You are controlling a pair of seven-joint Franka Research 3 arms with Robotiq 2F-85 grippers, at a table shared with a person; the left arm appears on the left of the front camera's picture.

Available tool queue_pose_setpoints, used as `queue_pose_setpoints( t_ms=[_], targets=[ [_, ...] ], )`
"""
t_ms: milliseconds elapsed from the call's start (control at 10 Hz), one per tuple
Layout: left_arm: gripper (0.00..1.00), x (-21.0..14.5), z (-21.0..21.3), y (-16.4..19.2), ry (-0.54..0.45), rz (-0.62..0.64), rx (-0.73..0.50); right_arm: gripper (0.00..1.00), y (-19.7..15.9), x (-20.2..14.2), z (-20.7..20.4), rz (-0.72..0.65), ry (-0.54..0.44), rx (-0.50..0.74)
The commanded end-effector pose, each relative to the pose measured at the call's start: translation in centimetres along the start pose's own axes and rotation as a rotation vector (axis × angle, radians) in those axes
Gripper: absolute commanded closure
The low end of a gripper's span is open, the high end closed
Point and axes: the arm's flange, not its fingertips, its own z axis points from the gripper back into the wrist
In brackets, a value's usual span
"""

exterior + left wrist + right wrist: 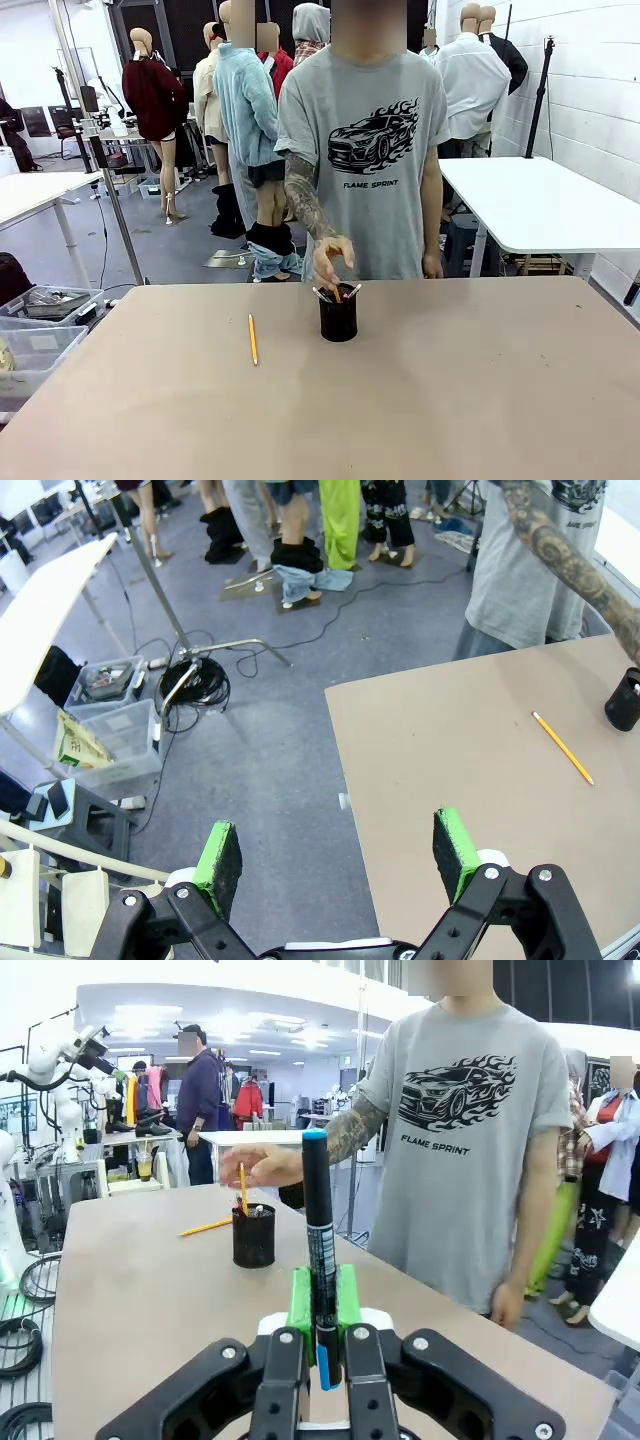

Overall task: Place the pens into the pen holder.
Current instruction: Pick up a writing instrument from the table and place it into the Pen holder.

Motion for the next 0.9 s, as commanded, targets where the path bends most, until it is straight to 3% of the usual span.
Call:
queue_pose_setpoints(
  t_ms=[0,300,500,800],
  targets=[
    [0.0,0.0,-0.1,0.1,-0.005,0.017,0.011,1.0,-0.6,-0.2,-3.7,0.004,0.001,-0.02],
    [0.0,0.0,-0.1,0.1,-0.005,0.017,0.011,1.0,-1.2,0.8,-11.0,0.03,-0.008,0.072],
    [0.0,0.0,-0.1,0.1,-0.005,0.017,0.011,1.0,-1.5,1.4,-17.5,0.039,-0.006,0.05],
    [0.0,0.0,-0.1,0.1,-0.005,0.017,0.011,1.0,-2.1,0.9,-27.8,0.005,0.037,0.158]
  ],
)
